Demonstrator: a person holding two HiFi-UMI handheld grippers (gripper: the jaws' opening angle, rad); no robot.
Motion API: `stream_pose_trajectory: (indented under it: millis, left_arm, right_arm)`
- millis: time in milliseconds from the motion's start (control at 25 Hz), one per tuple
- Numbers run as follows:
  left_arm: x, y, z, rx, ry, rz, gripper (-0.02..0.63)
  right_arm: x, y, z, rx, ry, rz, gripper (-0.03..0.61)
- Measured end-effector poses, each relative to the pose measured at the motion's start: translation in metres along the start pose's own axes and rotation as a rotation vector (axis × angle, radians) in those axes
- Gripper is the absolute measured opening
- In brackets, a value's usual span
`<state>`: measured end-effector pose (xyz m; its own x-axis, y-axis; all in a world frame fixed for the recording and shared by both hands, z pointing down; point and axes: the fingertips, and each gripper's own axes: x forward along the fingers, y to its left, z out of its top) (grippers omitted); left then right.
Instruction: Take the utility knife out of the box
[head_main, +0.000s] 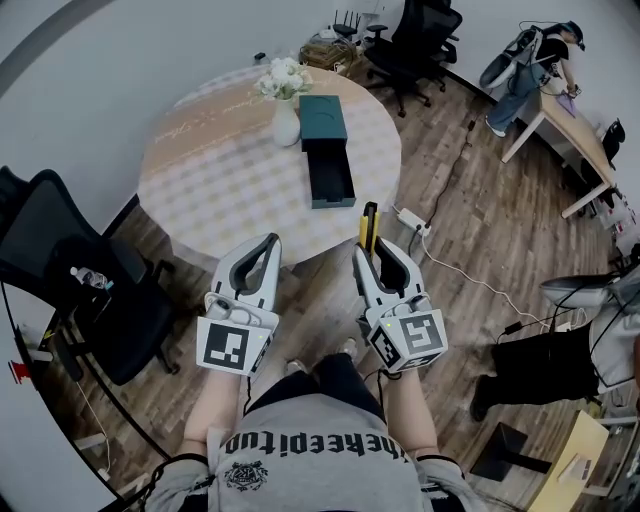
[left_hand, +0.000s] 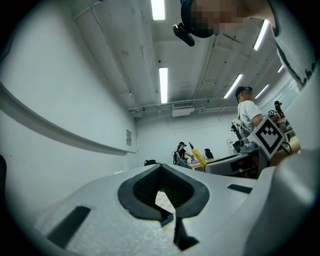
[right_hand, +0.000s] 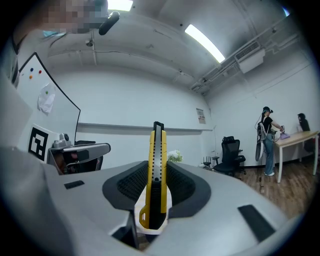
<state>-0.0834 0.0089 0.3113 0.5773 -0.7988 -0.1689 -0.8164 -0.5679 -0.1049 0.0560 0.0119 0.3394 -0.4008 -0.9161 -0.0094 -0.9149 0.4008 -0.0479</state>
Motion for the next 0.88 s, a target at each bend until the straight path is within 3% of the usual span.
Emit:
stream_pose_trajectory:
  millis: [880]
  left_arm:
    - [0.0001, 0.001, -0.0013, 0.025, -0.03, 0.01, 0.017]
  right_arm:
    - [-0.0007, -0.0031, 0.0038, -0.011, -0.02, 0.005, 0.118]
